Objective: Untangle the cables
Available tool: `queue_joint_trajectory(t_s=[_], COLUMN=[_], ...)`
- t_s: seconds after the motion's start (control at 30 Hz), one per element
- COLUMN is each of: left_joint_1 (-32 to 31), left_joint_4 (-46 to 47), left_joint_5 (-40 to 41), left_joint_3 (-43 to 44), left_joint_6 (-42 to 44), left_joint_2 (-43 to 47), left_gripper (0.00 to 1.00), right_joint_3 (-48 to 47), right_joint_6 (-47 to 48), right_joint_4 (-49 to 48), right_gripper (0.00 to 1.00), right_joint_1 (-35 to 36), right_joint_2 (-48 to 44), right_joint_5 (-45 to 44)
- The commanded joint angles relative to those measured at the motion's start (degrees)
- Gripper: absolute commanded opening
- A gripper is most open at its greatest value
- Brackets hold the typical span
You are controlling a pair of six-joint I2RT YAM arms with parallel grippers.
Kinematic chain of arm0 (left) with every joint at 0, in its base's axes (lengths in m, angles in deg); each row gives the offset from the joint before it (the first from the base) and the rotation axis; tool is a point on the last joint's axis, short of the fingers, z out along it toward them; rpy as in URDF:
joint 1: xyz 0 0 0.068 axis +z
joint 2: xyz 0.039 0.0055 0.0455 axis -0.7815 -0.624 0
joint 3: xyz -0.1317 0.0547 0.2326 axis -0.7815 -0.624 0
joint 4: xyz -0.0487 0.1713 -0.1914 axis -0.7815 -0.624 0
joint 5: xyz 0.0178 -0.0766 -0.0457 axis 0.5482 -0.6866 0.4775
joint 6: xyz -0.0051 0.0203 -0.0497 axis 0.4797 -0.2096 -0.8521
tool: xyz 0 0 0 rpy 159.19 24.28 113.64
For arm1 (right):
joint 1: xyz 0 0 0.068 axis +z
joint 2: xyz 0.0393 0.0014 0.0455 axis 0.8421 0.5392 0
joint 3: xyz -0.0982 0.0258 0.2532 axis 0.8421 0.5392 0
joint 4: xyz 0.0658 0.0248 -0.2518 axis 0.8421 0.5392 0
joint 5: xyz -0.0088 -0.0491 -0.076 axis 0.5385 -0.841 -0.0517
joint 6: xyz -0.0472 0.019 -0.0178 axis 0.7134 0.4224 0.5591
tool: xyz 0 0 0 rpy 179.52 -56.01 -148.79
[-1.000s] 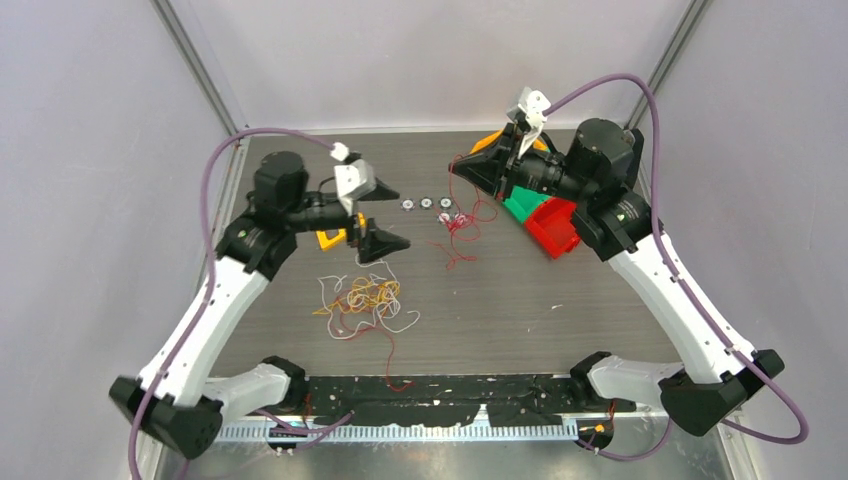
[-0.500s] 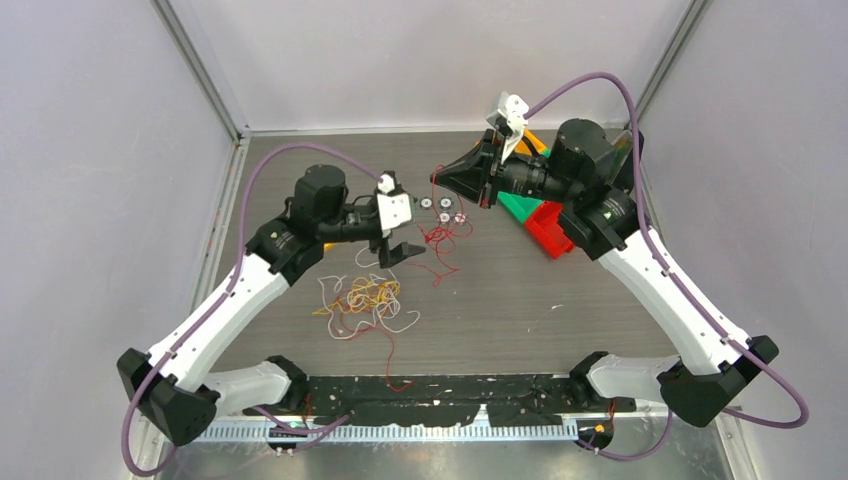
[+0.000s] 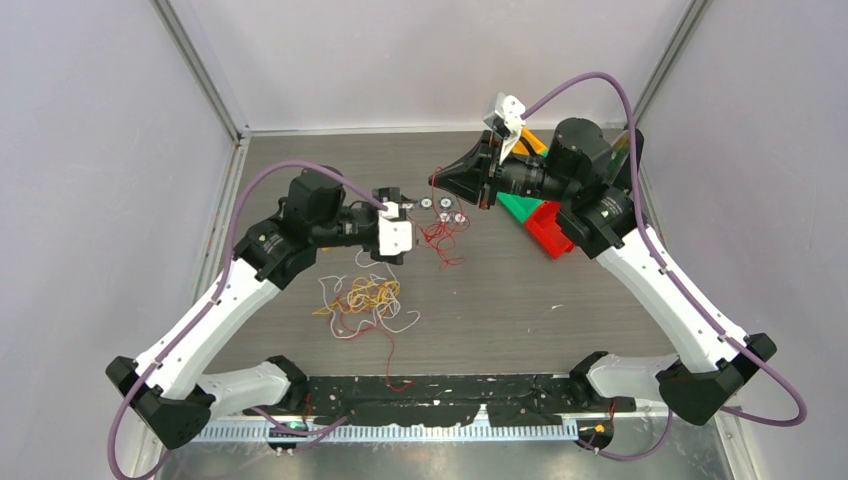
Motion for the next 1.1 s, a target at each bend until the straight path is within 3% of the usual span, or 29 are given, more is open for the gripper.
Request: queue_joint_trajectory(t_s=[0.0, 0.07, 0.17, 0.2, 0.4, 0.63, 0.87, 1.07], left_joint_1=[-1.36, -2.00, -2.13, -1.85, 9.41, 20.77, 26.17, 26.90], left_joint_4=[-1.87, -2.77, -6.13, -7.16, -5.82, -5.89, -6.70, -7.14], left_joint_5=[1.95, 1.52, 1.76, 2.90, -0.01, -0.17, -1.85, -4.04], left_joint_3=[4.03, 4.95, 4.99, 4.12, -8.87, -23.56, -26.60, -25.12], left_joint_6=[7.23, 7.58, 8.30, 8.24, 0.28, 1.94, 1.79, -0.33], left_joint_2=[-1.11, -1.31, -1.35, -1.01, 3.48, 4.47, 5.24, 5.25], left_gripper=[0.60, 0.43, 0.03, 0.00, 0.00, 0.00, 0.00, 0.00], right_joint_3=[-0.14, 0.03, -0.53, -1.25, -9.15, -16.89, -20.02, -21.57], right_joint_6=[-0.37, -0.36, -0.06, -0.08, -1.85, -3.30, -3.06, -3.32], right_joint_4=[-2.24, -2.24, -2.18, -2.05, -1.89, -3.18, -4.37, -5.49], right_gripper=[0.05, 0.05, 0.05, 0.05, 0.05, 0.05, 0.05, 0.05], right_joint_1=[0.23, 0.22, -0.38, -0.74, -7.64, -13.30, -19.06, -23.37], right_joint_2=[-0.31, -0.39, -0.47, -0.48, -0.42, -0.48, -0.17, 0.92], right_joint_5=[1.03, 0.78, -0.20, -0.56, -2.35, -3.91, -6.23, -6.68])
